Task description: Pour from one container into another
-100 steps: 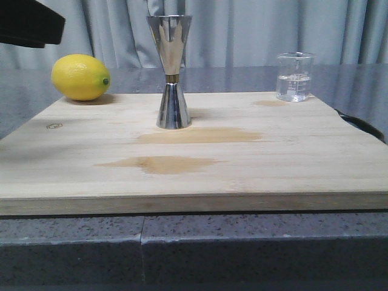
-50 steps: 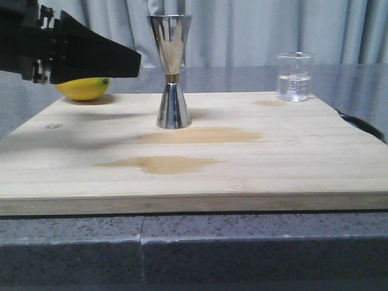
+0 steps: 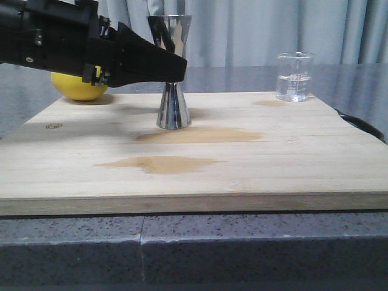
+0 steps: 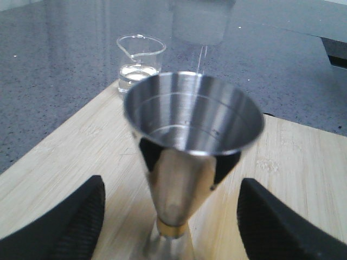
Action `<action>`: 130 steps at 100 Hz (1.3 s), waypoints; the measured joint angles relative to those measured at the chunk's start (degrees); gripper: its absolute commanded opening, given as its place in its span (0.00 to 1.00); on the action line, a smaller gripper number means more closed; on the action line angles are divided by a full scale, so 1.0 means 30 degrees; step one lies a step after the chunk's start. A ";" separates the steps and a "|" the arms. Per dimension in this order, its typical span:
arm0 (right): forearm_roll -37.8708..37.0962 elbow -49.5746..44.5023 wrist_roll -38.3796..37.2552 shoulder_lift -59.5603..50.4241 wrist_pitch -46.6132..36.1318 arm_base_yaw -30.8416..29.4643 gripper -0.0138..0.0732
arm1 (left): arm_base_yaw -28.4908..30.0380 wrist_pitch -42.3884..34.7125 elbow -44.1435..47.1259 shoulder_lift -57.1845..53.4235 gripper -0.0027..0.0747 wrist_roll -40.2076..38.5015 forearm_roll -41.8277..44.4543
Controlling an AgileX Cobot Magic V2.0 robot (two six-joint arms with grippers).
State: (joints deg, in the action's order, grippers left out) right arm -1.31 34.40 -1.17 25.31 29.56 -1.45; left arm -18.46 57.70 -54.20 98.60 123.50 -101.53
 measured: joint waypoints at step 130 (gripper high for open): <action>0.0000 0.0000 0.0000 0.0000 0.0000 0.0000 0.76 | -0.0561 0.2681 -0.2096 0.1218 0.32 0.0000 0.0085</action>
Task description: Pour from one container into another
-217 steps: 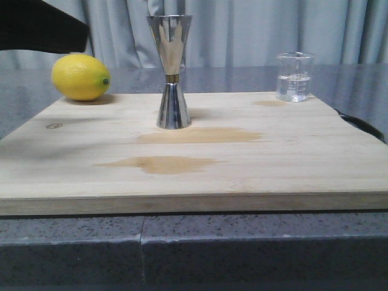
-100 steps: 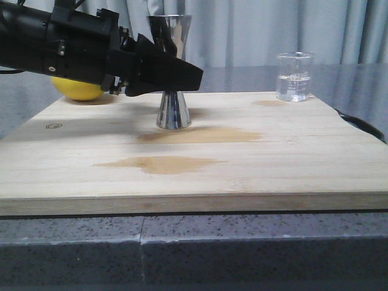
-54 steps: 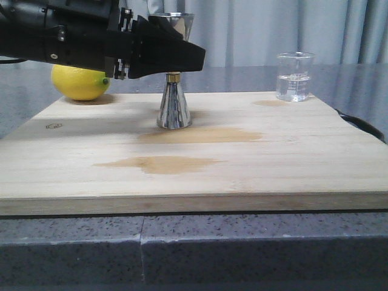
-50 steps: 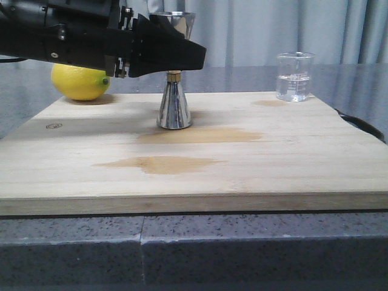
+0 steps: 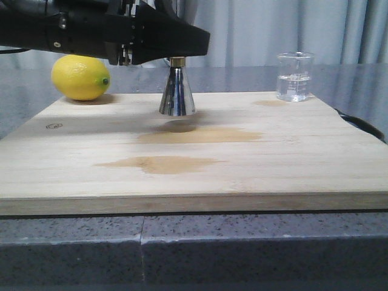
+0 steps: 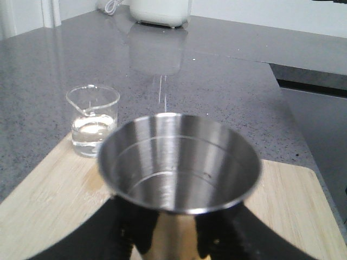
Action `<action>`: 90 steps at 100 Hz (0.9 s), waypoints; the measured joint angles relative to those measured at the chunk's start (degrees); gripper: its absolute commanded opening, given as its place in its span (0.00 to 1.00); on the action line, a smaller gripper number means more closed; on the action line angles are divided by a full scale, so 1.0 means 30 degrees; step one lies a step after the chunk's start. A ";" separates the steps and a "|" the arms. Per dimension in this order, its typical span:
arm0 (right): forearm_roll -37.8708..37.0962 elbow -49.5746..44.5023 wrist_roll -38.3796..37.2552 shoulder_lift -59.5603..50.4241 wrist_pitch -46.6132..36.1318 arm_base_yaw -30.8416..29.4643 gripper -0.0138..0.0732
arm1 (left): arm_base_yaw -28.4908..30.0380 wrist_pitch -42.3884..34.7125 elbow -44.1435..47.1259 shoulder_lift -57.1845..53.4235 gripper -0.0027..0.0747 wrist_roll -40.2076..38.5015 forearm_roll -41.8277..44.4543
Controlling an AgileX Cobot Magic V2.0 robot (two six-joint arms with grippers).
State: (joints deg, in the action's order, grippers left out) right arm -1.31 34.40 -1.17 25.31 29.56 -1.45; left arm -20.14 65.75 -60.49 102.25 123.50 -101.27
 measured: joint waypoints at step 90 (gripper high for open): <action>0.0437 0.1403 0.1419 0.8493 -0.5088 0.5438 0.76 | 0.0000 0.0151 -0.1281 0.0000 0.32 0.0000 0.0073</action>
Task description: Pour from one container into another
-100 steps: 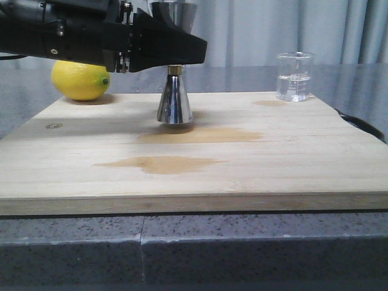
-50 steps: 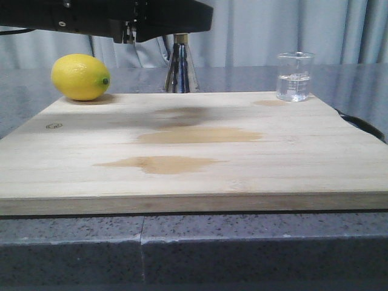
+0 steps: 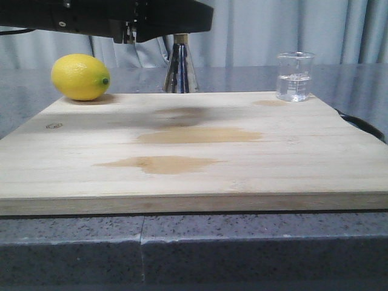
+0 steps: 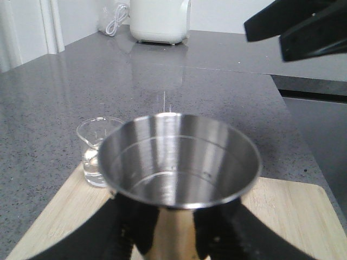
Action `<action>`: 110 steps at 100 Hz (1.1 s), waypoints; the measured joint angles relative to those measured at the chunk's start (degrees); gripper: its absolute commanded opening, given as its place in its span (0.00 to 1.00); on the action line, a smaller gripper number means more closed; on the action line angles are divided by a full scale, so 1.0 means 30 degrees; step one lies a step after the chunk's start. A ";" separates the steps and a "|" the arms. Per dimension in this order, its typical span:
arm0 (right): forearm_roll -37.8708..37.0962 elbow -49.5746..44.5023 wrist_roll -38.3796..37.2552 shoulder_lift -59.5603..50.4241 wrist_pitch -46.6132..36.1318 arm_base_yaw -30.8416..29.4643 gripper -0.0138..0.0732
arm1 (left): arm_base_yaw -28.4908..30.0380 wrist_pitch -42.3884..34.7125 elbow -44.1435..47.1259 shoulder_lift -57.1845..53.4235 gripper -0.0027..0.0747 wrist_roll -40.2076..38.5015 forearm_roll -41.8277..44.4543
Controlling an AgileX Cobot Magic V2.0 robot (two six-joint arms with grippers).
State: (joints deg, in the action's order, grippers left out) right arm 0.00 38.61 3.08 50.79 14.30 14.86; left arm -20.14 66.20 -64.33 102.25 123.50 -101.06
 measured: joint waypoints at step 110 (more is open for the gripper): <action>-0.7838 -0.0612 -0.5053 1.3907 -1.8445 -0.2100 0.76 | 0.0000 0.0000 0.0000 0.0000 0.32 0.0000 0.0014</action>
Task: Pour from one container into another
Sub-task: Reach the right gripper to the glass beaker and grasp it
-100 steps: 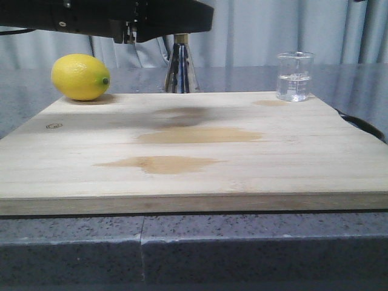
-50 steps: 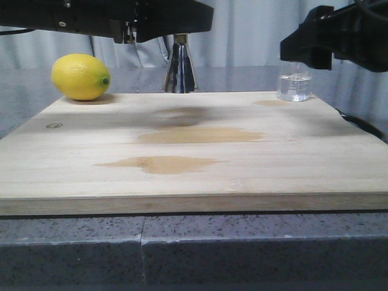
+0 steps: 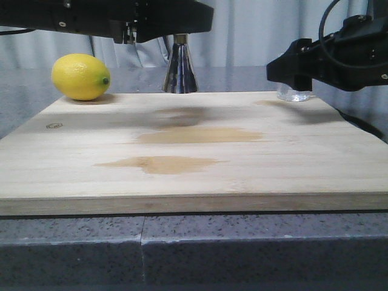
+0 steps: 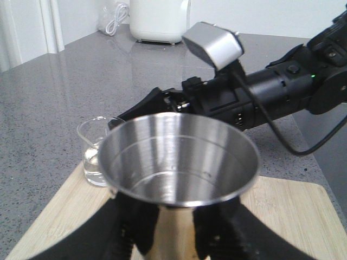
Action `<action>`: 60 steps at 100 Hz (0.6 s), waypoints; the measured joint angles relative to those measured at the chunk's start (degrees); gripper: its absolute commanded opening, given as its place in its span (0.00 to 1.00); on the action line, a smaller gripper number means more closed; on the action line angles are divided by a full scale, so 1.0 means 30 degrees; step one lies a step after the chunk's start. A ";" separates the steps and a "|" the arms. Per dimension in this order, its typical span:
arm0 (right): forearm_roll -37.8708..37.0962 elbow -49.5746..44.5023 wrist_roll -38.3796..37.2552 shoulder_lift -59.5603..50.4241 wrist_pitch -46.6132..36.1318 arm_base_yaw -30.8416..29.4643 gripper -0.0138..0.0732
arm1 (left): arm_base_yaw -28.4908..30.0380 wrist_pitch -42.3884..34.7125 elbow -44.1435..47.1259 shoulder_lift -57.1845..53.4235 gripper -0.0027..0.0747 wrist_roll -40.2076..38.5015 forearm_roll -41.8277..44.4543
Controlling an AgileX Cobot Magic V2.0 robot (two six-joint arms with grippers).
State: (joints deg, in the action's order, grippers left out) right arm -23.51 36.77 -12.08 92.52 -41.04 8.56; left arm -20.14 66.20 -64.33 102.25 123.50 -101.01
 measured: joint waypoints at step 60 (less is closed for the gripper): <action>-0.1091 0.1695 -0.0036 0.1691 -0.0312 -0.0342 0.70 | 0.0000 0.0000 0.0000 0.0000 0.32 0.0000 0.0030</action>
State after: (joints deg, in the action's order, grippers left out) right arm -26.79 41.86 -12.18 97.59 -41.97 7.53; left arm -20.14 66.20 -64.33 102.25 123.50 -100.92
